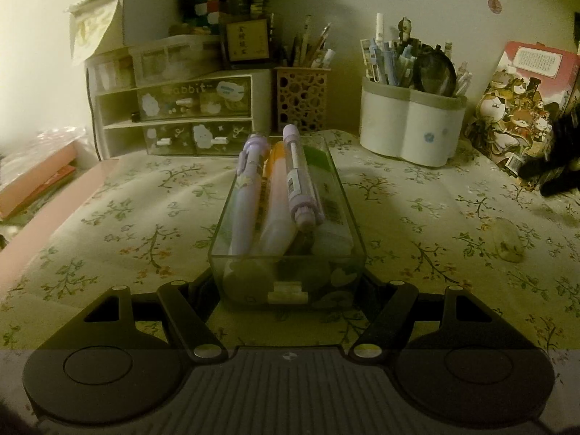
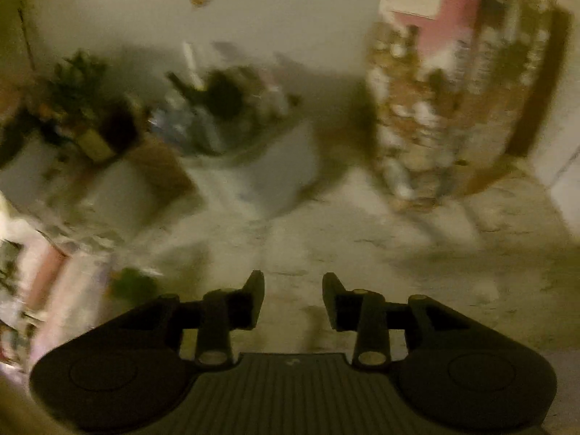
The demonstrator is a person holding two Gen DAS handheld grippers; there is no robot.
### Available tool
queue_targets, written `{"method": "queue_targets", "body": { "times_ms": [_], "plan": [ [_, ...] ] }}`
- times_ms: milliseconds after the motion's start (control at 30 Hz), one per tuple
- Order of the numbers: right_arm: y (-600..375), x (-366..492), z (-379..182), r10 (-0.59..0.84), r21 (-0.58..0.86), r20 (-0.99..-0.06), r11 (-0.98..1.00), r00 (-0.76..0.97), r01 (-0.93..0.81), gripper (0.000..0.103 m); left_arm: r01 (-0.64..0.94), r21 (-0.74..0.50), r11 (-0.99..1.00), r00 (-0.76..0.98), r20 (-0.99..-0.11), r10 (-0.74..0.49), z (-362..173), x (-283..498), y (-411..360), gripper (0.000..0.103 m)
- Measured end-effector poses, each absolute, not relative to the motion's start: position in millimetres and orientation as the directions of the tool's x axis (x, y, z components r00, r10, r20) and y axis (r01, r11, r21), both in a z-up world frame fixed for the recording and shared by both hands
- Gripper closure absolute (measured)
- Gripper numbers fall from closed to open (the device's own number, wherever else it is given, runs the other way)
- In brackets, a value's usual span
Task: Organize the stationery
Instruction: 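Move the right tool to the small white eraser and grasp it, then carry the white eraser over the clear box with the right tool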
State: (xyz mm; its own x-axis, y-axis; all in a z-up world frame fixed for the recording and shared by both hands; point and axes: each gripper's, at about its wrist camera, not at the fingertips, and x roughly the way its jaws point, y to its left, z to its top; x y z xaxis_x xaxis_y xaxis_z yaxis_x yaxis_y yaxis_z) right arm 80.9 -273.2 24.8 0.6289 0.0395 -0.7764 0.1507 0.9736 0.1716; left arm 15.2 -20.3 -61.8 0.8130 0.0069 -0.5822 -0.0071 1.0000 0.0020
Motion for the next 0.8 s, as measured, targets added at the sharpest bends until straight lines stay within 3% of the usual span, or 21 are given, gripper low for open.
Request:
{"method": "queue_targets", "body": {
  "times_ms": [233,367,433,500,800],
  "plan": [
    [-253.9,75.4,-3.9,0.055,0.133,-0.849,0.985,0.525,0.113,0.067,-0.007,0.003,1.0,0.813,-0.582,0.007,-61.8,15.3,-20.3,0.031],
    [-236.0,81.6,-7.5,-0.018,0.034,-0.837,0.996,0.547,0.084,0.064,-0.007,0.002,1.0,0.813,-0.582,0.007,-61.8,15.2,-20.2,0.03],
    [-224.6,84.5,-8.3,-0.058,-0.031,-0.832,0.998,0.552,0.057,0.073,-0.007,0.002,1.0,0.813,-0.582,0.007,-61.8,15.3,-20.3,0.03],
    [-220.2,84.6,-9.3,-0.083,-0.06,-0.825,0.996,0.559,0.06,0.074,-0.007,0.002,1.0,0.813,-0.582,0.007,-61.8,15.2,-20.2,0.03],
    [-234.3,88.1,-10.6,0.01,0.079,-0.832,0.992,0.555,0.101,0.075,-0.007,0.001,1.0,0.813,-0.582,0.006,-61.8,15.2,-20.3,0.03]
  ]
}}
